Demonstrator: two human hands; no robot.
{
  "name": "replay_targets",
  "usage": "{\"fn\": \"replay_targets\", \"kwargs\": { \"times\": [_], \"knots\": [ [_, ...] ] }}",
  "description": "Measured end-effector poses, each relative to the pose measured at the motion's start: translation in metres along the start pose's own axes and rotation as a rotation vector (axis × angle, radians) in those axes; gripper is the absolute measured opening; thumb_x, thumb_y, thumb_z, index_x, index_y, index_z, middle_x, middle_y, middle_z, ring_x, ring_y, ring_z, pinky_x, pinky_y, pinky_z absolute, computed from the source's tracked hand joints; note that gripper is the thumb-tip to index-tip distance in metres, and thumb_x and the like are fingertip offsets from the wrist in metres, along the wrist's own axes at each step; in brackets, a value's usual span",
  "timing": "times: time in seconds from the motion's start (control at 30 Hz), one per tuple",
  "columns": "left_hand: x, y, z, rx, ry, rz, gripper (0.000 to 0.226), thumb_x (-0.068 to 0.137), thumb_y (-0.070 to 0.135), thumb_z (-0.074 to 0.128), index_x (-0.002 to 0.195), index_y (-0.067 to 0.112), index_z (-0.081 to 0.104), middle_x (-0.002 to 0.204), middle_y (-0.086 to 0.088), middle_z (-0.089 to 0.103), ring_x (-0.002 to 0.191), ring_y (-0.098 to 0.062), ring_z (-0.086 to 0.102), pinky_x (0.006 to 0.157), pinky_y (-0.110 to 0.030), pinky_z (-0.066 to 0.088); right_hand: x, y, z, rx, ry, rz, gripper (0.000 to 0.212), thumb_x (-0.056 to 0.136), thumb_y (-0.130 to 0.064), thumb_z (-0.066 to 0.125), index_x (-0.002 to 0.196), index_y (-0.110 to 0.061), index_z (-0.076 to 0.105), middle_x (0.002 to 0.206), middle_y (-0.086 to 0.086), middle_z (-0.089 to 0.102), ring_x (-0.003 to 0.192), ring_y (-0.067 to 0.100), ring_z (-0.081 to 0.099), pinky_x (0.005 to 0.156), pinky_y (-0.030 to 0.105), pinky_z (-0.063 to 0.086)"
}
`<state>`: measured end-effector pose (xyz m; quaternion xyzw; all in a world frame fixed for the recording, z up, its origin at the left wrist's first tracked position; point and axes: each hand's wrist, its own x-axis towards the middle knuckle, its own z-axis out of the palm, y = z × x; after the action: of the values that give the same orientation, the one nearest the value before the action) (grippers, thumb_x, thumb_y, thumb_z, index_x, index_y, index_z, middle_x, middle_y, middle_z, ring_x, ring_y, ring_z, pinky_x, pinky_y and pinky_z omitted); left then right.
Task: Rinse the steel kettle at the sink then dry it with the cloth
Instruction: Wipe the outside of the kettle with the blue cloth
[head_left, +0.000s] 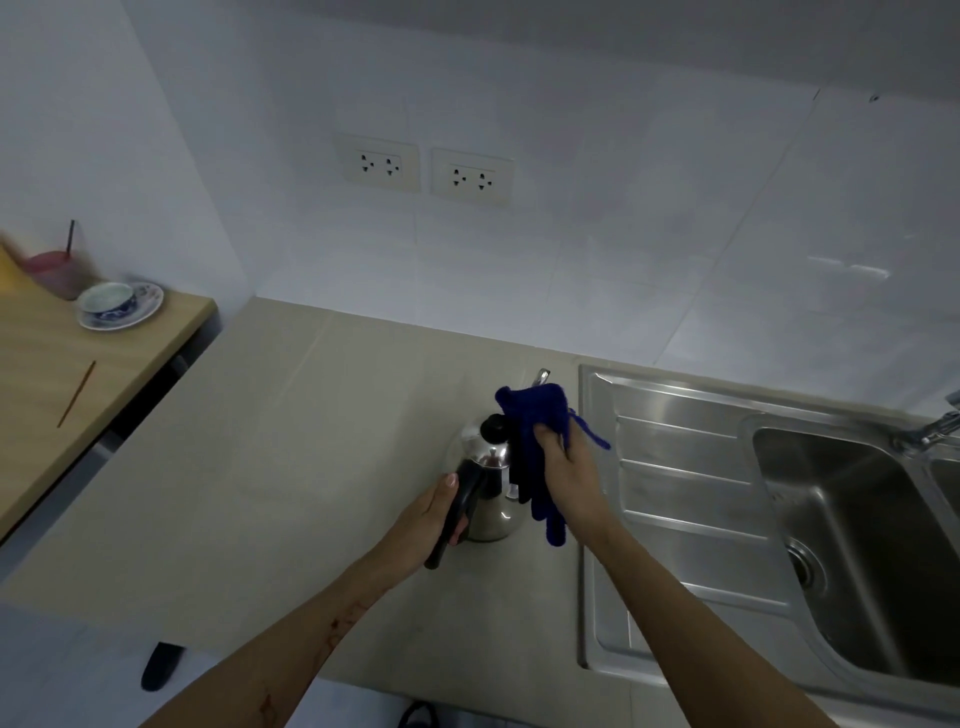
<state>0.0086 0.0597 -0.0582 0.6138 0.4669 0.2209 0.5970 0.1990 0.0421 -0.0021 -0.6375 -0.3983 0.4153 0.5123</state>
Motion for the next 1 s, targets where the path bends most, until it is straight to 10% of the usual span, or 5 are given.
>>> {"fn": "replay_targets", "kwargs": {
  "times": [0.4,1.0],
  "knots": [
    [0.047,0.016,-0.054,0.334,0.081,0.004,0.066,0.103,0.049,0.022,0.061,0.010,0.055,0.054,-0.003,0.058,0.049,-0.015,0.055,0.061,-0.028,0.046,0.003,-0.015,-0.017,0.277,0.170,0.105,0.027,0.097,-0.029,0.049,0.108,-0.006,0.056,0.091,0.012,0.058,0.084,0.028,0.055,0.075,0.042,0.049],
    [0.030,0.001,-0.036,0.434,0.325,0.099,0.033,0.101,0.038,0.039,0.088,0.011,0.051,0.070,0.007,0.057,0.060,-0.009,0.052,0.053,-0.023,0.032,-0.011,0.015,-0.048,0.215,0.159,0.222,0.015,0.100,-0.023,0.045,0.101,-0.012,0.055,0.082,0.006,0.060,0.073,0.018,0.058,0.065,0.030,0.051]
  ]
}}
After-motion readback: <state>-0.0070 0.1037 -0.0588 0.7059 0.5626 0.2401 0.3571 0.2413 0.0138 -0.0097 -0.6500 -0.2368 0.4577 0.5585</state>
